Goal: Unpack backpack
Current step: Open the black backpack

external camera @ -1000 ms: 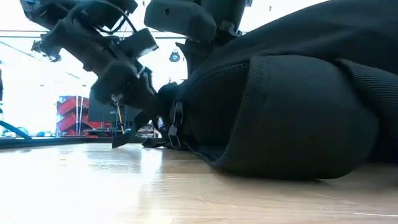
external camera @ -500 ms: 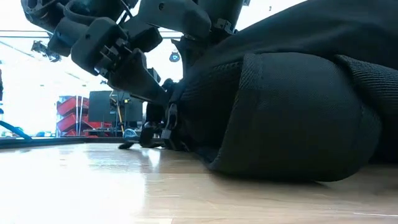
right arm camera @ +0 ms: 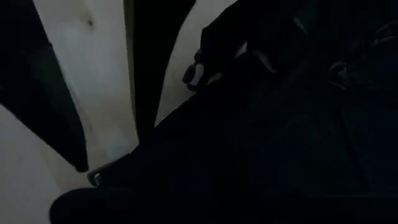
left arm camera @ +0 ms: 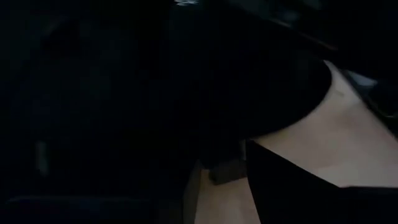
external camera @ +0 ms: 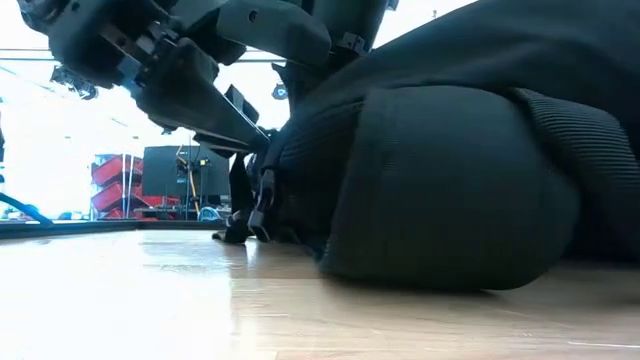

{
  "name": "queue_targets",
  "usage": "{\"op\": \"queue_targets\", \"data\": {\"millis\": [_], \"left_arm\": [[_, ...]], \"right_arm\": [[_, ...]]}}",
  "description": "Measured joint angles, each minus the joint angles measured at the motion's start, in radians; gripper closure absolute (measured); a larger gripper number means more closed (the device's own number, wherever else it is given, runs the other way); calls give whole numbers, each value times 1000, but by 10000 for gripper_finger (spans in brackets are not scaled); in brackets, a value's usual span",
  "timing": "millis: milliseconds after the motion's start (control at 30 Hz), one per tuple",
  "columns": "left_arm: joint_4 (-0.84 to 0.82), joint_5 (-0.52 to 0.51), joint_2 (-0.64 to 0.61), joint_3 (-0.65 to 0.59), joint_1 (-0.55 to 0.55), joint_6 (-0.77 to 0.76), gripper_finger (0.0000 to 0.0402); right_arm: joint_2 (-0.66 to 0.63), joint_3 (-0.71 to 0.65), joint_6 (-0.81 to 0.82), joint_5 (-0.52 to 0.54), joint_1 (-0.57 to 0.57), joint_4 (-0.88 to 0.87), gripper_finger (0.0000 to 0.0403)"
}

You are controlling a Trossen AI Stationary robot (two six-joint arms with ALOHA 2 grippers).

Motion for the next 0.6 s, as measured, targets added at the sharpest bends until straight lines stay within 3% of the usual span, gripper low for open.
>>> {"op": "queue_targets", "data": {"millis": [133, 400, 600], "left_arm": [[0, -125, 0, 0, 10, 7, 300], [-12, -152, 0, -17, 76, -1, 300], [-81, -265, 1, -36, 116, -22, 300]], "right_arm": [[0, -1, -26, -2, 1, 34, 403], [-2, 16, -26, -1, 17, 49, 403], [-8, 16, -25, -3, 32, 77, 403]]}}
